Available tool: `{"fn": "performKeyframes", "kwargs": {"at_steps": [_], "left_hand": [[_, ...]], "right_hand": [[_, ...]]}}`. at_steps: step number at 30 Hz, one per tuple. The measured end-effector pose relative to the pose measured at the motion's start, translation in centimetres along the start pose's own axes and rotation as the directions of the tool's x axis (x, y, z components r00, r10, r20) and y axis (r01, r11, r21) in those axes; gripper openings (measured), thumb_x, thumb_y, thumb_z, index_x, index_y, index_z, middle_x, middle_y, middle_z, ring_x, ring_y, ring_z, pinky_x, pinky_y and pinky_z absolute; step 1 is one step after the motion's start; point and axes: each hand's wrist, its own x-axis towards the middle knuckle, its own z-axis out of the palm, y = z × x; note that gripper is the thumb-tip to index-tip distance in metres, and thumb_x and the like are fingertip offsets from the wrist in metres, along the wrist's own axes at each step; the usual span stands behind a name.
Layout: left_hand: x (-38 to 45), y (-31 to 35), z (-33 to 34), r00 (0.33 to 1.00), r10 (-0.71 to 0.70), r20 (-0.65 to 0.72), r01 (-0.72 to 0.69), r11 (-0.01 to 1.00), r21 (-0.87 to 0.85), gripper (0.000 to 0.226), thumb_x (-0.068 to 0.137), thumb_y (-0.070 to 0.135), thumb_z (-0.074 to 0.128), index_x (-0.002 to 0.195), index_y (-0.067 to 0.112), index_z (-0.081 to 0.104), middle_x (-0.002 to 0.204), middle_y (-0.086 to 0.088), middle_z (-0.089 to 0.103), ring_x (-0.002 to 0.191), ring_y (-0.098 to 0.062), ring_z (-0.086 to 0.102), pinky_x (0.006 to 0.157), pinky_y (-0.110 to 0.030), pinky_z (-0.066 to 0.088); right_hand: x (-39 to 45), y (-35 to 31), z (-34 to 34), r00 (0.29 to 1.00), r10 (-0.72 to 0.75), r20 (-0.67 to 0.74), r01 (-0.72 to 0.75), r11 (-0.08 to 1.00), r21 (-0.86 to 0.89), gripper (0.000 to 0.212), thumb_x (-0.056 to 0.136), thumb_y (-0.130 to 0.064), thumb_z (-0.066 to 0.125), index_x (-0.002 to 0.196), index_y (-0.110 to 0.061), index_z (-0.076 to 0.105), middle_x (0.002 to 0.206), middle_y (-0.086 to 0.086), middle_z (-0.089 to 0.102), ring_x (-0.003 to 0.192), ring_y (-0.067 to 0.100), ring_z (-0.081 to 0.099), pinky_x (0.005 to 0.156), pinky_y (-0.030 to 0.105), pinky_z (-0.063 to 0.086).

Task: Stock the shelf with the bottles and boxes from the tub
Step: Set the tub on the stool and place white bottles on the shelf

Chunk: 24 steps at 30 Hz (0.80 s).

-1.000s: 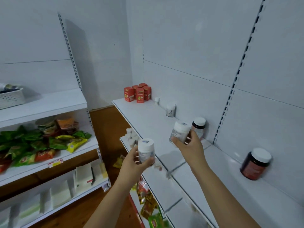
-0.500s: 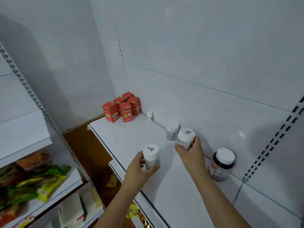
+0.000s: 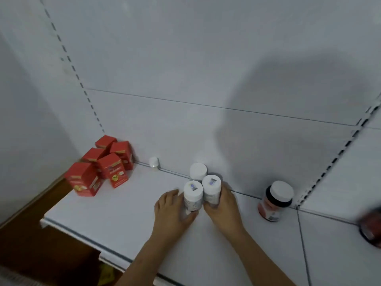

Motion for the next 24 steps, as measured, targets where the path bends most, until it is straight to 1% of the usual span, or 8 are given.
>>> {"fn": "performKeyframes", "kwargs": {"at_steps": [3, 6, 10, 14, 17, 19, 21, 24], "left_hand": [[1.2, -1.2, -0.1, 0.995, 0.092, 0.039, -0.093, 0.996, 0.016, 0.068, 0.073, 0.073, 0.05, 0.122, 0.027, 0.063, 0.129, -0.005, 0.06, 0.119, -0.028, 0.055, 0.097, -0.044, 0.044], [1.2, -2.4, 0.0, 0.983, 0.176, 0.06, -0.176, 0.984, -0.005, 0.071, 0.074, 0.072, 0.051, 0.127, 0.025, 0.06, 0.131, -0.007, 0.058, 0.122, -0.027, 0.052, 0.1, -0.041, 0.041], [-0.2, -3.2, -0.5, 0.979, 0.189, 0.081, -0.176, 0.974, -0.145, 0.072, 0.073, 0.066, 0.054, 0.125, 0.017, 0.056, 0.125, -0.004, 0.056, 0.12, -0.025, 0.05, 0.1, -0.041, 0.043], [-2.2, -3.7, -2.0, 0.963, 0.258, 0.08, -0.233, 0.943, -0.236, 0.042, 0.077, 0.053, 0.052, 0.106, 0.024, 0.054, 0.103, 0.006, 0.048, 0.097, -0.017, 0.047, 0.082, -0.032, 0.042], [-3.1, -2.8, -2.5, 0.937, 0.334, 0.105, -0.292, 0.91, -0.293, 0.021, 0.081, 0.038, 0.064, 0.097, 0.029, 0.055, 0.097, 0.012, 0.049, 0.09, -0.012, 0.049, 0.078, -0.031, 0.041], [-4.2, -1.0, -2.4, 0.91, 0.392, 0.136, -0.331, 0.884, -0.33, 0.024, 0.08, 0.024, 0.074, 0.096, 0.028, 0.057, 0.096, 0.013, 0.051, 0.089, -0.011, 0.051, 0.078, -0.033, 0.045], [-5.7, 1.6, -2.2, 0.87, 0.466, 0.162, -0.377, 0.84, -0.391, 0.026, 0.081, 0.019, 0.074, 0.098, 0.029, 0.057, 0.098, 0.015, 0.052, 0.091, -0.01, 0.052, 0.08, -0.033, 0.048], [-8.7, 6.5, -1.6, 0.785, 0.59, 0.192, -0.44, 0.747, -0.498, 0.022, 0.086, 0.035, 0.06, 0.107, 0.029, 0.059, 0.105, 0.017, 0.054, 0.098, -0.004, 0.051, 0.086, -0.027, 0.047]], "right_hand": [[0.0, -1.0, 0.6, 0.998, 0.053, -0.036, -0.053, 0.998, -0.016, 0.054, 0.066, -0.043, 0.065, 0.117, -0.027, 0.058, 0.109, -0.008, 0.066, 0.101, 0.013, 0.064, 0.084, 0.035, 0.053], [-0.4, -1.1, 0.9, 0.986, 0.151, -0.071, -0.155, 0.987, -0.046, 0.053, 0.07, -0.047, 0.064, 0.118, -0.027, 0.055, 0.11, -0.008, 0.065, 0.103, 0.015, 0.063, 0.084, 0.035, 0.051], [-3.0, -1.1, 0.3, 0.967, 0.212, -0.144, -0.23, 0.965, -0.123, 0.088, 0.078, -0.033, 0.075, 0.151, -0.015, 0.029, 0.137, 0.002, 0.051, 0.127, 0.019, 0.048, 0.107, 0.034, 0.04], [-6.3, -1.9, -1.5, 0.943, 0.203, -0.264, -0.231, 0.97, -0.079, 0.073, 0.089, -0.023, 0.067, 0.151, -0.019, 0.03, 0.138, 0.0, 0.049, 0.13, 0.013, 0.044, 0.104, 0.023, 0.032], [-8.5, -2.8, -3.5, 0.923, 0.184, -0.338, -0.217, 0.974, -0.062, 0.059, 0.094, -0.022, 0.062, 0.148, -0.016, 0.039, 0.143, -0.002, 0.048, 0.13, 0.01, 0.045, 0.107, 0.021, 0.033], [-10.2, -3.3, -5.4, 0.908, 0.159, -0.388, -0.197, 0.978, -0.06, 0.052, 0.095, -0.025, 0.061, 0.144, -0.019, 0.044, 0.138, -0.009, 0.051, 0.126, 0.005, 0.046, 0.108, 0.022, 0.036], [-12.3, -3.6, -7.9, 0.882, 0.129, -0.454, -0.181, 0.981, -0.073, 0.048, 0.095, -0.025, 0.06, 0.141, -0.022, 0.046, 0.128, -0.017, 0.051, 0.12, 0.0, 0.047, 0.104, 0.014, 0.036], [-16.4, -3.2, -12.3, 0.834, 0.13, -0.537, -0.218, 0.97, -0.104, 0.05, 0.097, -0.029, 0.058, 0.144, -0.019, 0.044, 0.137, -0.009, 0.05, 0.125, 0.005, 0.046, 0.107, 0.019, 0.034]]}}
